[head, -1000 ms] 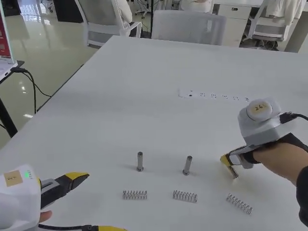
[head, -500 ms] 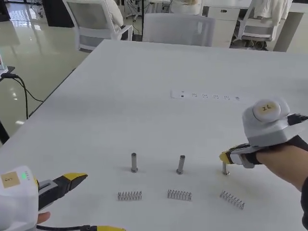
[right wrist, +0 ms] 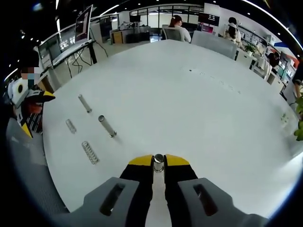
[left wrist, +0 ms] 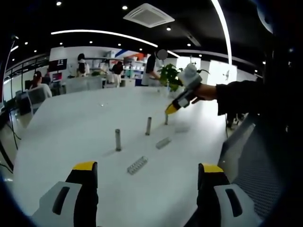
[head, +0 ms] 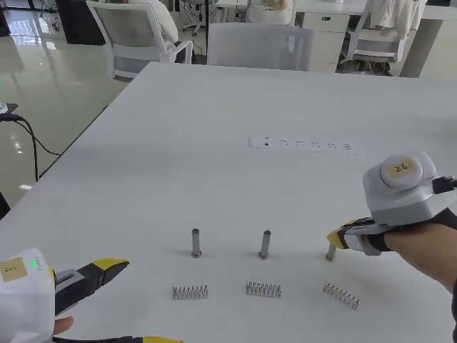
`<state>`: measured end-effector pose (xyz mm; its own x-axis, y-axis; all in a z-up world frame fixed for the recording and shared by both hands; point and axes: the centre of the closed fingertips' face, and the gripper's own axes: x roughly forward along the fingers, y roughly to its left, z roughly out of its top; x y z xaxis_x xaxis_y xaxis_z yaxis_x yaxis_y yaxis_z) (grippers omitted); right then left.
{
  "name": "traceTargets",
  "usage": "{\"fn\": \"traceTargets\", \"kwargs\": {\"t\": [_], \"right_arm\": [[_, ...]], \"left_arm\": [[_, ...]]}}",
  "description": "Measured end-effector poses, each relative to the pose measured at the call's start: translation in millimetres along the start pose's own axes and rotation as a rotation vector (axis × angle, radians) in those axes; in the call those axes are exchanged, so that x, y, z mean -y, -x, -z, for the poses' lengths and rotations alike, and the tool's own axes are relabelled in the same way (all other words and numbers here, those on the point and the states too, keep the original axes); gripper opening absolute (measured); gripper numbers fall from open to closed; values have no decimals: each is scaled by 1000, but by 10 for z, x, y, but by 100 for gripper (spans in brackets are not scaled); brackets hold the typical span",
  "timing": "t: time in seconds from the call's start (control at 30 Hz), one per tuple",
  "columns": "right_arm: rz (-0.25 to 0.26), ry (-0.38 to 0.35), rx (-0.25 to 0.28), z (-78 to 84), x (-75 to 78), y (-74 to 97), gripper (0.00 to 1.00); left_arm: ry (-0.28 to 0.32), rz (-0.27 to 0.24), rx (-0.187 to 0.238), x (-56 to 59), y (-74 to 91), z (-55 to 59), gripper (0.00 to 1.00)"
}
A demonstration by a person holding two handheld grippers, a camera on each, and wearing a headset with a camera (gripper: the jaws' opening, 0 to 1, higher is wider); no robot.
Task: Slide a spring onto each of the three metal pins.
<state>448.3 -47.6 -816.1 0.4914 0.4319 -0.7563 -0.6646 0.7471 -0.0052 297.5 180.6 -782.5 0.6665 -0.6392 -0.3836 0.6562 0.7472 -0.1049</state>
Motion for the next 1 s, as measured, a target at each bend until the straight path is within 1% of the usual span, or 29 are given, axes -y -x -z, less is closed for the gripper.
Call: {"fn": "traceTargets", "kwargs": {"t": [0.27, 0.53, 0.77, 0.9, 1.0], "right_arm": [[-6, -2, 0, 20, -2, 8, 5], [-9, 3, 6, 19, 2, 0, 5], [-7, 25, 21, 9, 26, -9, 6], [-8, 27, 30, -2, 24, 0, 8], [-2, 39, 41, -12, 26, 16, 12]], "left_arm": [[-2, 7, 2, 26, -19, -12, 84], [1, 5, 3, 17, -7, -4, 84], [-1, 8, 3, 18, -15, -6, 84], [-1, 9, 2, 23, -19, -8, 84], [-2, 10, 4, 29, -19, -14, 84]]}}
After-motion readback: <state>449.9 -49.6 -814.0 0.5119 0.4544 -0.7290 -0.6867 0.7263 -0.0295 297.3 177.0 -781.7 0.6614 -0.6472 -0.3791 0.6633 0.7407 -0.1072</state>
